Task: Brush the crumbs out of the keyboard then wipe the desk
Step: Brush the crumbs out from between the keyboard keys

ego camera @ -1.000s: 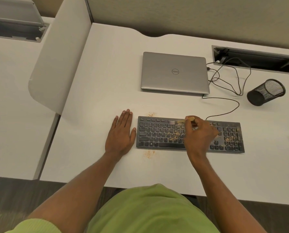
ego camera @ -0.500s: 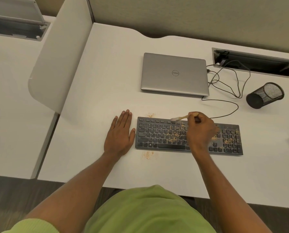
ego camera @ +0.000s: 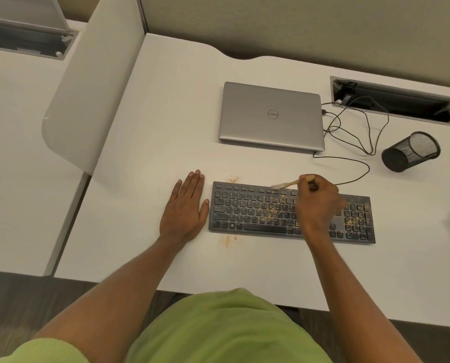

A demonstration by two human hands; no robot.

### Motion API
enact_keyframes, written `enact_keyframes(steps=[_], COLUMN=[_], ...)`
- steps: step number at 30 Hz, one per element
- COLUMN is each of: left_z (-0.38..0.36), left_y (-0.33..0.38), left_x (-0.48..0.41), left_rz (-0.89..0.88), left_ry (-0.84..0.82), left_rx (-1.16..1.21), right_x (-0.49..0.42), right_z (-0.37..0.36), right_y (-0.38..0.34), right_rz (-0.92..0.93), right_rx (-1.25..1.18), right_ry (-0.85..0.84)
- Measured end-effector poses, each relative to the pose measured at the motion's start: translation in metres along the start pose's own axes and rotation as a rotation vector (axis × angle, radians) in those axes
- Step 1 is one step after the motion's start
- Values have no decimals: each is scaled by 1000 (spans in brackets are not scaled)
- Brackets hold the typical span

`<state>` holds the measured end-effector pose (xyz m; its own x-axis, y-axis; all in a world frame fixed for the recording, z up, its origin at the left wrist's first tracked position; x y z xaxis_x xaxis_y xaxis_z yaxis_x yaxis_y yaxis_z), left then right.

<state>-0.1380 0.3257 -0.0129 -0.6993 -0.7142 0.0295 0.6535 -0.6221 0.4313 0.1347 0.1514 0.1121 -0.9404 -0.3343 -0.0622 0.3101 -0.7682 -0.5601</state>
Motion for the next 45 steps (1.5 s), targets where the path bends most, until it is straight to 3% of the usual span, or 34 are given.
enact_keyframes(steps=[6, 14, 45], left_z=[1, 1, 1], left_y=[0, 1, 0], left_x=[0, 0, 0], left_rz=[-10, -5, -6], left_ry=[17, 11, 21], left_rx=[3, -5, -9], right_x=[-3, 24, 46], right_z=[27, -12, 7], right_y=[9, 12, -17], right_rz=[40, 110, 181], right_rx=[-12, -86, -72], right_ry=[132, -1, 10])
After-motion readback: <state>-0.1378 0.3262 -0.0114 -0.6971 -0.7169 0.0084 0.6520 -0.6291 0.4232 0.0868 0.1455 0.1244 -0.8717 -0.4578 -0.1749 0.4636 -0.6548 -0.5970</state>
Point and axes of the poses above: each hand's wrist, its own x-axis away from the middle knuckle, its own z-axis out of the back of the hand, y = z × x, the point moved 9 cm from there along -x, towards the middle knuckle, and after that the axes turned 7 degrees about x, right-handed, at the moved point
